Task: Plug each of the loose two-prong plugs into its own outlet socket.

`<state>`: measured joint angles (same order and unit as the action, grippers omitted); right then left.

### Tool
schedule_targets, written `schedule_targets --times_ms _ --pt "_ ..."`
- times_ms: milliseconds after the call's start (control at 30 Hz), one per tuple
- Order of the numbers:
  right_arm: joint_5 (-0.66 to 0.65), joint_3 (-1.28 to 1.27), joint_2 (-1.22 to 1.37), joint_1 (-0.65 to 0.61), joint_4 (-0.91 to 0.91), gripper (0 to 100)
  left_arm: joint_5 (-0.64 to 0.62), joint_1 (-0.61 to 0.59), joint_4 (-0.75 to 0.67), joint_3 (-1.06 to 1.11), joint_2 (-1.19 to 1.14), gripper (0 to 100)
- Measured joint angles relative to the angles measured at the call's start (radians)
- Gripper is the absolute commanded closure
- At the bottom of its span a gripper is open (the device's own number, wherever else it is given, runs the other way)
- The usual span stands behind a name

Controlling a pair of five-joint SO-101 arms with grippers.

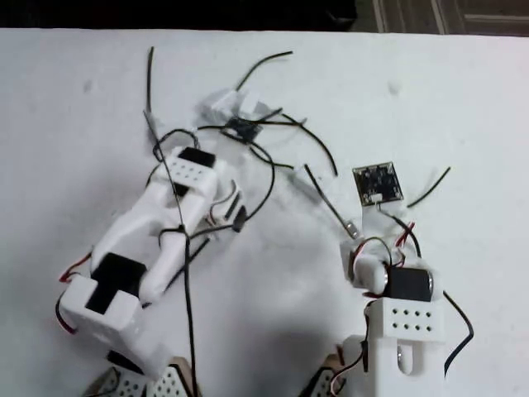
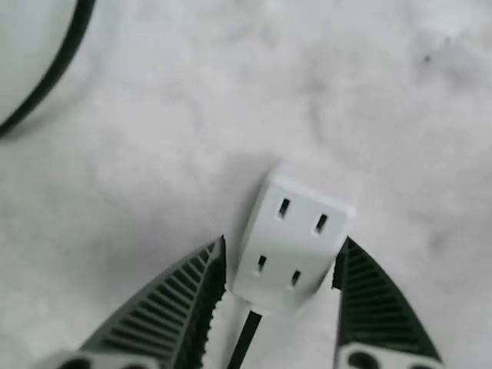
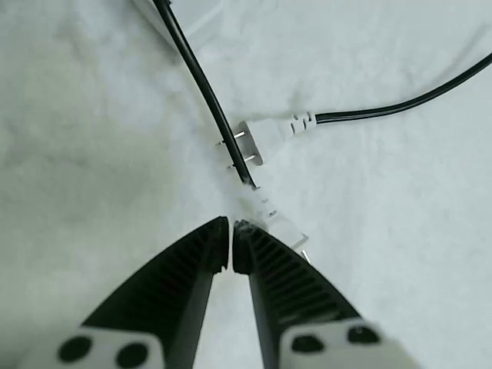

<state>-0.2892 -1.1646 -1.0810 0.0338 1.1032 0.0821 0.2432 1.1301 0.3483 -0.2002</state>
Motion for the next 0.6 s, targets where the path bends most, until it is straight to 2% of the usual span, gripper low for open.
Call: schedule_targets --times_ms 200,467,600 --pt "0.0 0.0 0.0 0.0 0.0 97.8 -0.006 0.011 0.069 -0.028 0.0 68" --pt "0.0 0.0 0.0 0.0 0.0 97.8 0.066 0.017 0.172 -0.038 0.175 69" --pt "0.0 0.005 0.0 0.029 0.0 97.7 0.112 -0.023 0.206 -0.012 0.33 75"
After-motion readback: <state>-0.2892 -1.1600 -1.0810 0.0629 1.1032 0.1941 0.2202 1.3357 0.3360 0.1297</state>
